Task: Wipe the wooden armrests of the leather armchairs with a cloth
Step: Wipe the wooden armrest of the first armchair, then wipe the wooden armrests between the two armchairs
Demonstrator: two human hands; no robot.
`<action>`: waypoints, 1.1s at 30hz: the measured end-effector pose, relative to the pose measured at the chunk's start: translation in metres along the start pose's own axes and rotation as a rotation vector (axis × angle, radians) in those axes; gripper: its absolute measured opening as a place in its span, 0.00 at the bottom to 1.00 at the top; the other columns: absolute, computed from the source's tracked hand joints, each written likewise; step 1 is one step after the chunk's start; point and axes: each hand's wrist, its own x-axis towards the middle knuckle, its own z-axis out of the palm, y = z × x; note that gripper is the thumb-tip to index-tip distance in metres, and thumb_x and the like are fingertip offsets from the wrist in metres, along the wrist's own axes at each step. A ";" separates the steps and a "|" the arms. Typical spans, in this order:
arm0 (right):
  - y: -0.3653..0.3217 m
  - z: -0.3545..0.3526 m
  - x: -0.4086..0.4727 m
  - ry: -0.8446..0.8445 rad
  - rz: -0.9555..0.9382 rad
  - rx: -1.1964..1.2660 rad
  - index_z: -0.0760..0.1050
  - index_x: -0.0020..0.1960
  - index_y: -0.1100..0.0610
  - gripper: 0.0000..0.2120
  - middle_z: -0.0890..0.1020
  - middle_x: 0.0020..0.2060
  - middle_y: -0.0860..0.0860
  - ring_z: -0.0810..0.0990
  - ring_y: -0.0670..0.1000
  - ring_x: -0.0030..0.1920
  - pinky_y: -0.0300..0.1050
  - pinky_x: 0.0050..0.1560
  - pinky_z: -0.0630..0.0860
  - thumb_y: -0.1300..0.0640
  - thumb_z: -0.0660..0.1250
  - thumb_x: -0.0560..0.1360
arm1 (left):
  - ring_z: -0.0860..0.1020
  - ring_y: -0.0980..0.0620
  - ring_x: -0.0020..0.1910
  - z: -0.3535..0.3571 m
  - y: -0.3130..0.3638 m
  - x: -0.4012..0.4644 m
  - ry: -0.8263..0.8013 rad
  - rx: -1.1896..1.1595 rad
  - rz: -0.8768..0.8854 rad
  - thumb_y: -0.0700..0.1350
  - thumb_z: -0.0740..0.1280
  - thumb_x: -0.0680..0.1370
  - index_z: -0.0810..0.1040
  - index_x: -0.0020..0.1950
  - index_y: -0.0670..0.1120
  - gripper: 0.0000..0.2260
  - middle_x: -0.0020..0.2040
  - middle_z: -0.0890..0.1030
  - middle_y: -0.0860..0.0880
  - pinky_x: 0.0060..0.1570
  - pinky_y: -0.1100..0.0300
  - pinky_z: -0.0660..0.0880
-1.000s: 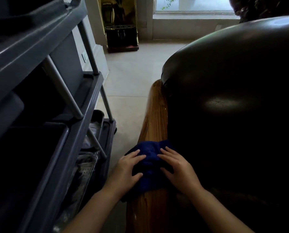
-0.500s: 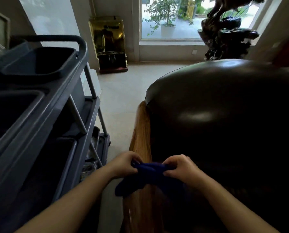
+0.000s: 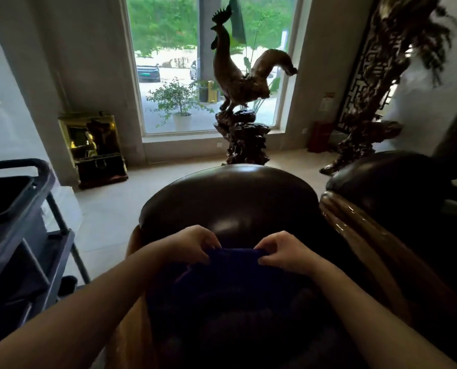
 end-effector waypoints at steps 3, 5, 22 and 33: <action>0.046 -0.061 -0.061 0.060 0.000 -0.012 0.81 0.50 0.57 0.11 0.84 0.44 0.53 0.82 0.46 0.44 0.39 0.47 0.78 0.63 0.71 0.68 | 0.80 0.47 0.46 0.032 0.083 0.021 -0.001 -0.019 0.063 0.32 0.68 0.68 0.79 0.55 0.41 0.16 0.51 0.83 0.41 0.50 0.52 0.78; 0.075 -0.090 -0.092 0.081 0.006 -0.009 0.80 0.51 0.57 0.11 0.84 0.45 0.52 0.81 0.45 0.44 0.37 0.49 0.76 0.63 0.71 0.69 | 0.79 0.50 0.43 0.055 0.126 0.033 -0.002 -0.033 0.091 0.31 0.69 0.68 0.79 0.55 0.41 0.16 0.48 0.83 0.43 0.47 0.54 0.77; 0.354 -0.262 -0.215 0.099 0.218 0.085 0.79 0.49 0.52 0.09 0.83 0.45 0.48 0.82 0.45 0.46 0.39 0.44 0.80 0.60 0.69 0.70 | 0.78 0.57 0.38 0.252 0.342 0.247 -0.145 0.024 0.223 0.34 0.69 0.66 0.81 0.49 0.48 0.15 0.41 0.81 0.52 0.41 0.63 0.76; 0.518 -0.333 -0.114 -0.019 0.256 0.088 0.79 0.49 0.52 0.09 0.83 0.44 0.48 0.82 0.45 0.45 0.46 0.49 0.80 0.61 0.69 0.70 | 0.80 0.58 0.38 0.325 0.361 0.412 -0.103 -0.107 0.045 0.34 0.68 0.64 0.82 0.45 0.51 0.15 0.38 0.81 0.56 0.41 0.63 0.78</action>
